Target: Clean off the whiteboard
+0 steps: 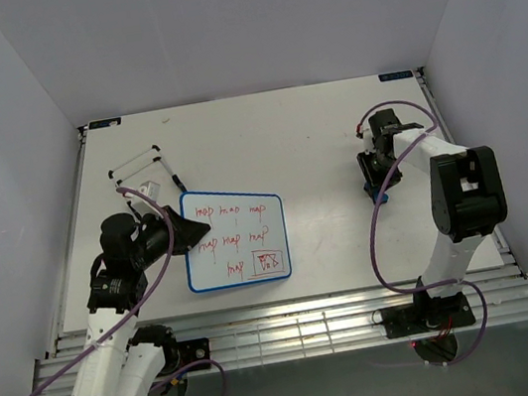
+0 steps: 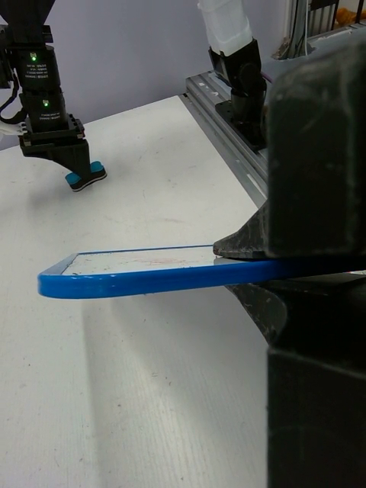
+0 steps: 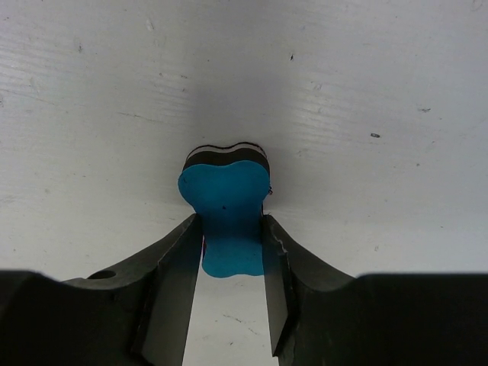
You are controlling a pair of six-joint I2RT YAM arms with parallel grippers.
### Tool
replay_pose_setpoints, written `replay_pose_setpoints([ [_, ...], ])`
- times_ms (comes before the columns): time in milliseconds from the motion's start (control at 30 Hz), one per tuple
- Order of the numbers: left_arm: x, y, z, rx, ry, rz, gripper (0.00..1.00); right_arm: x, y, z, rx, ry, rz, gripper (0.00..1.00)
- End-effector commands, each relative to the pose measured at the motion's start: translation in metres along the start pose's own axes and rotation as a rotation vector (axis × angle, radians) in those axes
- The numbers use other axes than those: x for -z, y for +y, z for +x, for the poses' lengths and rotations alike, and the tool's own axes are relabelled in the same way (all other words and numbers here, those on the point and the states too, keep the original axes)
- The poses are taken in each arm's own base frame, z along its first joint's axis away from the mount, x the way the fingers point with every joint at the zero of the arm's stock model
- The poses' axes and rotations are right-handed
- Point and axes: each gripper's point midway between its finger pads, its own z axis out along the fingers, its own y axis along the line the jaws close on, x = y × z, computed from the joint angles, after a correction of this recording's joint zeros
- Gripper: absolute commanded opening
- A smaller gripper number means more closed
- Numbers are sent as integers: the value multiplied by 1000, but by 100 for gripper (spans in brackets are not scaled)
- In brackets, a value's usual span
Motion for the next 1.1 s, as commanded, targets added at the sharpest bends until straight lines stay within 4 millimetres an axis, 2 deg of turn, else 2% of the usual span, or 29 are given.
replay_pose_setpoints([
  [0,-1,14,2,-73,-11,-50,0,-11,-2,4,4,12,0,42],
  [67,-1,14,2,-73,-11,-50,0,-9,-2,2,-1,4,-1,39],
  [133,0,14,2,-75,-13,-49,0,-5,-1,-2,-5,-17,1,29],
  [167,-1,14,2,-74,-12,-49,0,-1,-1,-6,-8,-35,3,20],
  [200,0,14,2,-75,-13,-49,0,1,-1,-7,-15,-43,1,16],
  [233,0,13,2,-75,-14,-48,0,5,6,-11,-20,-64,-36,11],
  [267,0,14,2,-75,-14,-48,0,15,10,-17,-35,-108,-54,8],
  [333,1,12,0,-82,-23,-45,0,28,27,-24,-54,-172,-130,8],
  [367,1,12,0,-82,-23,-45,0,47,35,-32,-52,-243,-156,8],
  [433,0,12,0,-79,-17,-45,0,61,59,-33,-66,-307,-216,8],
  [467,0,12,1,-80,-15,-43,0,83,72,-39,-44,-387,-248,8],
  [500,-1,12,1,-79,-9,-41,0,89,103,-37,-27,-423,-321,8],
  [533,-2,11,3,-75,4,-33,0,101,121,-37,-20,-468,-364,8],
  [567,-3,12,3,-76,9,-31,0,130,158,-35,33,-551,-453,8],
  [633,-5,12,6,-75,24,-23,0,155,203,-33,-18,-666,-603,8],
  [667,-5,11,4,-81,21,-19,0,185,220,-33,-20,-766,-682,8],
  [700,-5,11,5,-84,24,-16,0,200,246,-24,-21,-811,-738,8],
  [733,-5,10,6,-86,26,-8,0,217,261,-23,-65,-872,-817,8],
  [767,-5,8,5,-93,23,-1,0,234,285,-10,-26,-896,-894,8],
  [833,-4,6,4,-99,18,8,0,257,304,-12,0,-968,-932,8],
  [867,-3,2,4,-106,16,26,0,256,324,-3,50,-945,-952,8],
  [900,-2,0,4,-113,16,39,0,257,327,-9,54,-969,-919,8],
  [967,0,-8,5,-130,15,81,0,263,349,-11,142,-971,-892,8],
  [1067,2,-14,6,-148,9,118,0,270,370,-21,256,-1000,-822,8],
])
